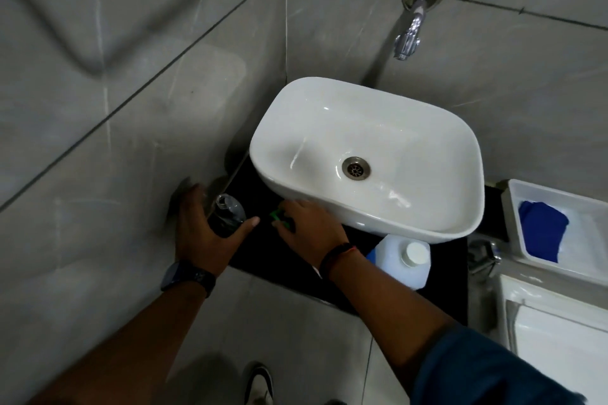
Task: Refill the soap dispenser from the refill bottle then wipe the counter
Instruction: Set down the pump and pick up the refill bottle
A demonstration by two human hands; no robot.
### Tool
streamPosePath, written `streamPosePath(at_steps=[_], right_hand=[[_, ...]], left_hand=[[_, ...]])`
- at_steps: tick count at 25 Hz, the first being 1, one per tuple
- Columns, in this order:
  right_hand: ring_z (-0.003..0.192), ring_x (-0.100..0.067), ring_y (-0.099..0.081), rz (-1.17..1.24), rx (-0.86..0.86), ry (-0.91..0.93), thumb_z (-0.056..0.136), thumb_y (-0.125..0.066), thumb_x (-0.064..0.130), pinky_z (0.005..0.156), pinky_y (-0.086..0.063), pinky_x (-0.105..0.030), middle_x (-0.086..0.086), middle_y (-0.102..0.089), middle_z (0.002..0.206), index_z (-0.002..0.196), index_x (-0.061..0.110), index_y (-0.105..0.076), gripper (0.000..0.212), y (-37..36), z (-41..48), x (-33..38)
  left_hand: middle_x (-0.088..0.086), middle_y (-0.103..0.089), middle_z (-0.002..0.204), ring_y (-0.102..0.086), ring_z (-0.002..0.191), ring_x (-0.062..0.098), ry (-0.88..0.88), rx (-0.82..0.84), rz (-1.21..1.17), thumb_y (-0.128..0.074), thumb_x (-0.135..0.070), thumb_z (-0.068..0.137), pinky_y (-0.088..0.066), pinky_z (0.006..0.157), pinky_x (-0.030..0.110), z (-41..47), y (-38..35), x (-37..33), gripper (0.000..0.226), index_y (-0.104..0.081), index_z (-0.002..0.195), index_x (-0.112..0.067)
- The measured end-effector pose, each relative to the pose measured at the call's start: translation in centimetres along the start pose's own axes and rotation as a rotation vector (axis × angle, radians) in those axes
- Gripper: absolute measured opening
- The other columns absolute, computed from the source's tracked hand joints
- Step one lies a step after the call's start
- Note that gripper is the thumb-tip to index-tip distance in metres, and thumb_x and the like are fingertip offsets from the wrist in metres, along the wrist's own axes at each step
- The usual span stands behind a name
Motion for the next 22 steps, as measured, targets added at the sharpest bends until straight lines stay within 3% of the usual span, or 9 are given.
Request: streamPosePath(at_steps=[4, 7, 11, 14, 16, 19, 22], right_hand=[[0.078, -0.025, -0.062, 0.169, -0.398, -0.077, 0.083, -0.065, 0.022, 0.069, -0.050, -0.035, -0.004, -0.068, 0.079, 0.093, 0.011, -0.066, 0.015, 6.8, -3.2, -1.9], [0.073, -0.022, -0.062, 0.214, -0.559, -0.172, 0.080, -0.063, 0.010, 0.068, -0.053, -0.034, -0.005, -0.067, 0.079, 0.094, 0.009, -0.065, 0.014, 10.7, -7.0, -5.7], [0.087, -0.015, -0.058, 0.348, -0.398, -0.304, 0.068, -0.059, 0.019, 0.072, -0.049, -0.026, 0.002, -0.062, 0.093, 0.108, 0.015, -0.059, 0.040, 12.0, -12.7, -10.8], [0.101, -0.014, -0.055, 0.412, -0.148, -0.345, 0.066, -0.068, 0.021, 0.087, -0.049, -0.031, -0.002, -0.057, 0.113, 0.126, 0.016, -0.048, 0.064, 10.5, -15.3, -12.9], [0.107, -0.012, -0.052, 0.439, -0.015, -0.369, 0.064, -0.079, 0.023, 0.091, -0.046, -0.026, 0.001, -0.052, 0.123, 0.134, 0.020, -0.038, 0.081, 9.2, -16.0, -13.4], [0.106, -0.004, -0.049, 0.422, 0.037, -0.342, 0.052, -0.087, 0.038, 0.081, -0.037, -0.005, 0.012, -0.049, 0.120, 0.132, 0.026, -0.036, 0.095, 7.8, -15.8, -13.4], [0.107, -0.011, -0.054, 0.414, 0.007, -0.346, 0.052, -0.088, 0.036, 0.081, -0.040, -0.014, 0.008, -0.054, 0.117, 0.126, 0.025, -0.037, 0.090, 7.1, -15.4, -13.8]], left_hand=[[0.017, -0.043, 0.136, -0.038, 0.128, 0.032, -0.292, -0.084, 0.181, -0.065, -0.066, 0.064, -0.034, 0.103, 0.045, -0.4, 0.7, -5.9, 0.093, -0.040, 0.134, -0.011], [0.009, -0.056, 0.124, -0.050, 0.117, 0.024, -0.398, 0.141, 0.049, -0.064, -0.063, 0.069, -0.039, 0.099, 0.036, -1.8, -1.5, -10.8, 0.074, -0.054, 0.123, -0.014], [0.004, -0.066, 0.104, -0.059, 0.099, 0.019, -0.500, 0.411, -0.027, -0.070, -0.056, 0.069, -0.049, 0.087, 0.035, -5.0, -5.3, -15.9, 0.054, -0.068, 0.106, -0.016], [0.005, -0.066, 0.110, -0.056, 0.104, 0.023, -0.538, 0.557, -0.029, -0.076, -0.045, 0.069, -0.047, 0.090, 0.037, -6.9, -7.8, -18.5, 0.053, -0.065, 0.113, -0.017], [0.005, -0.064, 0.115, -0.053, 0.108, 0.023, -0.565, 0.633, -0.020, -0.076, -0.040, 0.071, -0.041, 0.095, 0.034, -7.8, -9.2, -19.7, 0.055, -0.061, 0.119, -0.018], [0.004, -0.066, 0.112, -0.053, 0.106, 0.021, -0.579, 0.700, -0.045, -0.075, -0.030, 0.074, -0.038, 0.093, 0.028, -8.5, -10.6, -20.7, 0.048, -0.061, 0.119, -0.017], [0.003, -0.065, 0.111, -0.052, 0.107, 0.018, -0.508, 0.791, -0.086, -0.070, -0.019, 0.078, -0.038, 0.092, 0.025, -9.0, -11.2, -20.6, 0.039, -0.061, 0.117, -0.019]])
Point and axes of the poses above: each hand's wrist, its own z-axis towards the middle knuckle, its own y-axis out of the back of the hand, x = y × z, the point moved 3 cm from there along z, towards the middle knuckle
